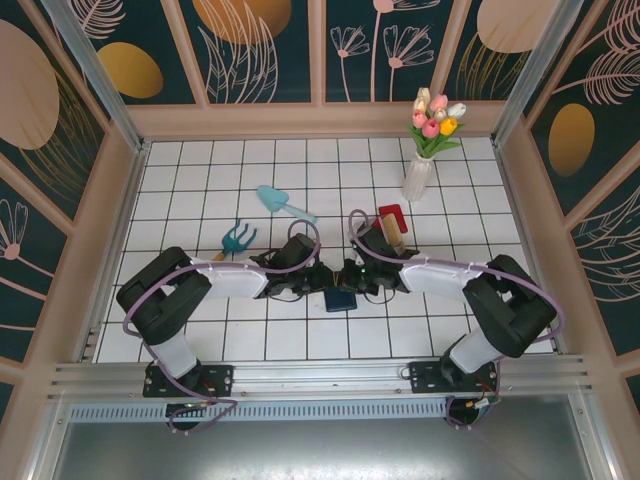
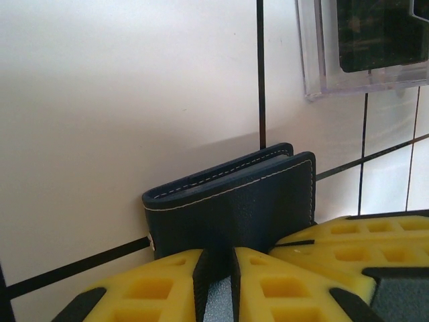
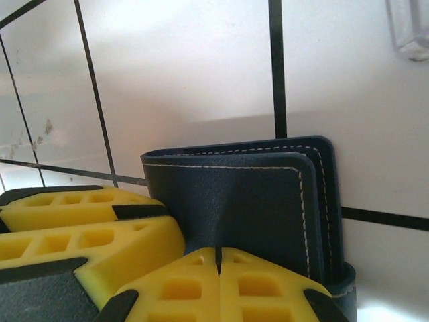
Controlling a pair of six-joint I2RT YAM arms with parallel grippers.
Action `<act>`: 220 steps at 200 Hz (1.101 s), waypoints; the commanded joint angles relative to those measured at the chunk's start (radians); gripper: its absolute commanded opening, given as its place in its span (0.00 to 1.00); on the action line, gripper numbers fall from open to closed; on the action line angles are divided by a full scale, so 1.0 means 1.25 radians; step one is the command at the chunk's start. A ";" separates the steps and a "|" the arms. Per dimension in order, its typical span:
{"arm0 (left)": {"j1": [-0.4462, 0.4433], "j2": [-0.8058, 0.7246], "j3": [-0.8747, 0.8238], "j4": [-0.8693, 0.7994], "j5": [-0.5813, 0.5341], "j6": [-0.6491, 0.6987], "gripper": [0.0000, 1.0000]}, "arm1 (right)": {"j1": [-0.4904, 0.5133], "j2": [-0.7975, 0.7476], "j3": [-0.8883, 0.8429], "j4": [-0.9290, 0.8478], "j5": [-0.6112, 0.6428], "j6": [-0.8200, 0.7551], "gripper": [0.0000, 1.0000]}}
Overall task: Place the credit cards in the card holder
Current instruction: Close the button on the card holder, then reset both arms
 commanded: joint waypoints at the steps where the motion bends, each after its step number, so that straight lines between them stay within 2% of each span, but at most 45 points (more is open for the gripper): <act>1: -0.014 0.042 -0.013 -0.073 0.003 0.010 0.22 | 0.018 0.019 0.001 -0.178 0.097 -0.029 0.05; 11: -0.014 0.042 -0.012 -0.073 0.004 0.010 0.22 | 0.016 -0.002 0.036 -0.164 0.073 -0.042 0.14; 34: -0.014 0.043 -0.008 -0.076 0.002 0.014 0.22 | 0.013 -0.024 0.103 -0.166 0.053 -0.061 0.20; 77: -0.014 0.037 -0.001 -0.077 0.004 0.021 0.22 | 0.002 -0.091 0.110 -0.196 0.088 -0.056 0.22; 85: -0.014 0.035 0.003 -0.076 0.006 0.027 0.23 | 0.001 -0.118 0.114 -0.219 0.136 -0.055 0.23; 96: -0.014 0.023 0.006 -0.071 0.006 0.035 0.24 | -0.003 -0.166 0.121 -0.256 0.222 -0.052 0.31; 109: -0.014 -0.005 0.017 -0.070 -0.003 0.048 0.27 | -0.012 -0.234 0.126 -0.299 0.365 -0.038 0.36; 126: -0.014 -0.072 0.035 -0.079 -0.046 0.071 0.37 | -0.040 -0.320 0.109 -0.340 0.558 -0.029 0.50; 137: -0.014 -0.116 0.044 -0.093 -0.102 0.091 0.41 | -0.078 -0.369 0.081 -0.342 0.664 -0.037 0.63; 151: -0.012 -0.166 0.051 -0.121 -0.196 0.116 0.53 | -0.149 -0.416 0.023 -0.274 0.747 -0.098 0.70; 165: -0.003 -0.212 0.052 -0.154 -0.293 0.140 0.55 | -0.247 -0.439 -0.038 -0.168 0.810 -0.181 0.72; 173: 0.010 -0.233 0.050 -0.174 -0.347 0.145 0.61 | -0.286 -0.444 -0.081 -0.076 0.819 -0.250 0.73; 184: 0.036 -0.260 0.037 -0.193 -0.403 0.154 0.68 | -0.331 -0.437 -0.132 0.050 0.806 -0.332 0.73; 207: 0.100 -0.310 0.010 -0.230 -0.537 0.171 0.75 | -0.396 -0.375 -0.225 0.309 0.727 -0.493 0.77; 220: 0.127 -0.335 -0.006 -0.242 -0.637 0.201 0.84 | -0.424 -0.323 -0.256 0.419 0.667 -0.566 0.78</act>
